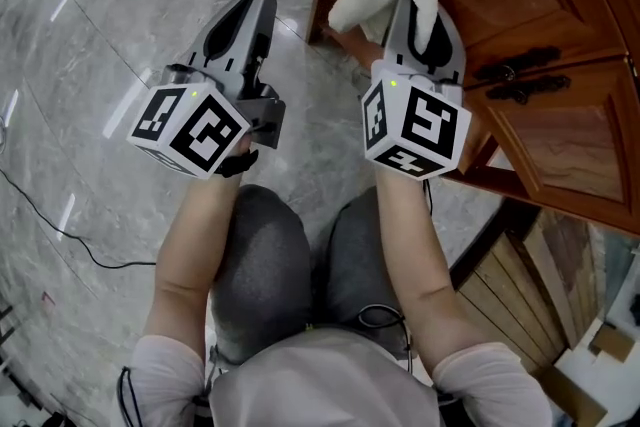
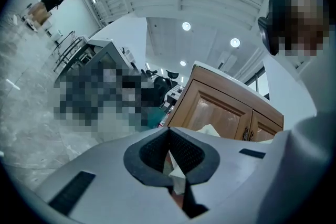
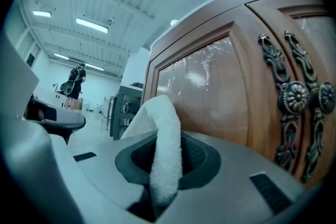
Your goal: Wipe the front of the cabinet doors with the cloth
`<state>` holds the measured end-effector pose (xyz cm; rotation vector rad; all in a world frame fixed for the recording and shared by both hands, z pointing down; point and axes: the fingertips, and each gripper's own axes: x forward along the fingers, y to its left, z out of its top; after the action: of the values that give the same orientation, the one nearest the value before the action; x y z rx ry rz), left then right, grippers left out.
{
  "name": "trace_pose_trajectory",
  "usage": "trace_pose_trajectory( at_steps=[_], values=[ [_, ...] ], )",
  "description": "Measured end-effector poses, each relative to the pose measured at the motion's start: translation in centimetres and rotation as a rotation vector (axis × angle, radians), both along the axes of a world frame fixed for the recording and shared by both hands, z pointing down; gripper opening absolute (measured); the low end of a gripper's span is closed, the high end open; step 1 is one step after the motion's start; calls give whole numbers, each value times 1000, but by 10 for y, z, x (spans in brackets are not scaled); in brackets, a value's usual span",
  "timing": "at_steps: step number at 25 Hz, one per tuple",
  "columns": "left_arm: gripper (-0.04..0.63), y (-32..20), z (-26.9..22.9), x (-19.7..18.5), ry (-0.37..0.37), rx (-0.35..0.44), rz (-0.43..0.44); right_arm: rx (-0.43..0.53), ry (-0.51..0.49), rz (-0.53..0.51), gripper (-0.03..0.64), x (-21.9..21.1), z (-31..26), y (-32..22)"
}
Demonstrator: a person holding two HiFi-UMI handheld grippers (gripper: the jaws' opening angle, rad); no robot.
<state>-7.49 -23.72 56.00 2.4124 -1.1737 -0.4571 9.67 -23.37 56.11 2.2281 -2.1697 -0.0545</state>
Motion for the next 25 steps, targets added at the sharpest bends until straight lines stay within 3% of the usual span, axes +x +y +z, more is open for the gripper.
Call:
trace_pose_trajectory(
  at_steps=[25],
  values=[
    [17,6,8,24,-22,-10,26,-33,13,55,81,65,15,72]
  ],
)
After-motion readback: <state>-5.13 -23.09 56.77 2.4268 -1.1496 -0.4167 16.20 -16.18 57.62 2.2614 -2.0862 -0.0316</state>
